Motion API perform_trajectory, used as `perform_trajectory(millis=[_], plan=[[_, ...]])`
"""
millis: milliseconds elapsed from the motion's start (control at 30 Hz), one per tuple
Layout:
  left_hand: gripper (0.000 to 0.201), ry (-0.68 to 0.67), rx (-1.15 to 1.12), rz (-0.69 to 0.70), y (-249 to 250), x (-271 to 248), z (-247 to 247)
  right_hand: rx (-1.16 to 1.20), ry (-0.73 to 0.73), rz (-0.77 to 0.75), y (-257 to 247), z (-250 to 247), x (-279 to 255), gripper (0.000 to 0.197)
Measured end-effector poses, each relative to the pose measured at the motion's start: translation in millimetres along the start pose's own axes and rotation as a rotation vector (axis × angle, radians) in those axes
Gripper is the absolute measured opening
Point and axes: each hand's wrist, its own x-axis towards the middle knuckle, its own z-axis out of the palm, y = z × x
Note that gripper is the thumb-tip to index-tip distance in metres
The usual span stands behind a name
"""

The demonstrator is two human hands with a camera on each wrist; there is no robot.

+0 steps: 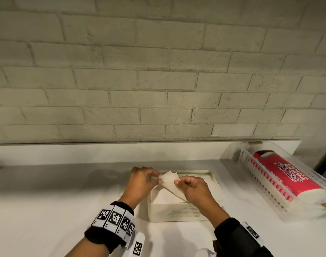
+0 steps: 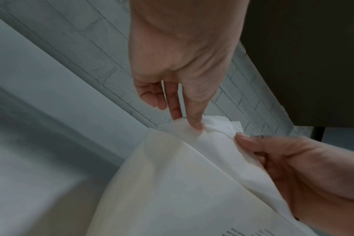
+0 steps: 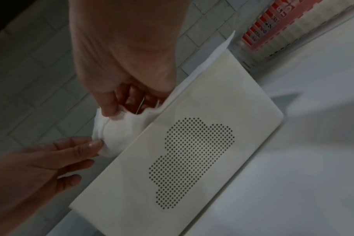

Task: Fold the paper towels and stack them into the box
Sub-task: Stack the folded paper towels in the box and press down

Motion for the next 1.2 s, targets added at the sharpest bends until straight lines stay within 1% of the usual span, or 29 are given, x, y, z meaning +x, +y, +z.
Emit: perform_trajectory(millis=[67,133,267,433,533,600,700,767,900,967,1033,1133,1200], plan=[[0.012,0.018,-0.100,-0.002,0.4,0.9,0.1,0.073,-0.006,0.016,-2.3,-1.0,0.5,0.012],[0.012,0.038,-0.131,0.010,2.0,1.9,-1.3,0.125,-0.016,0.016,-6.8,-2.9,-1.2,0.010],[0.012,0.083,-0.061,0.086,3.8,-2.2,-5.5,0.208,-0.007,0.038,-11.6,-5.0,-2.9,0.014],[0.010,0.078,-0.035,0.138,-6.7,-8.2,-4.3,0.331,0.031,0.086,-14.2,-5.6,-0.7,0.006],[0.007,0.076,-0.004,0.192,-13.0,-9.2,-3.9,0.379,0.087,0.110,-14.8,-4.4,2.5,0.002],[0.007,0.043,0.022,0.204,-17.9,-9.9,-3.5,0.446,0.141,0.130,-14.3,-4.5,4.9,0.003],[0.007,0.003,0.074,0.200,-24.7,-11.4,-2.4,0.491,0.278,0.116,-15.0,-10.3,7.7,0.004],[0.009,-0.032,0.132,0.189,-26.3,-11.6,-2.8,0.538,0.340,0.113,-17.0,-16.7,9.3,0.006],[0.027,-0.082,0.192,0.185,-23.1,-6.3,-8.7,0.637,0.447,0.103,-23.1,-33.2,12.8,0.010],[0.031,-0.114,0.198,0.183,-17.6,-4.2,-10.8,0.664,0.504,0.081,-24.7,-41.8,15.5,0.012],[0.032,-0.180,0.237,0.199,-10.5,-3.9,-9.3,0.675,0.539,0.065,-26.6,-50.4,16.9,0.012],[0.041,-0.320,0.335,0.221,-5.6,-4.2,-2.1,0.696,0.581,0.051,-28.4,-61.8,16.5,0.010],[0.041,-0.370,0.425,0.225,-5.2,-2.2,0.9,0.721,0.615,0.034,-28.3,-69.3,16.1,0.012]])
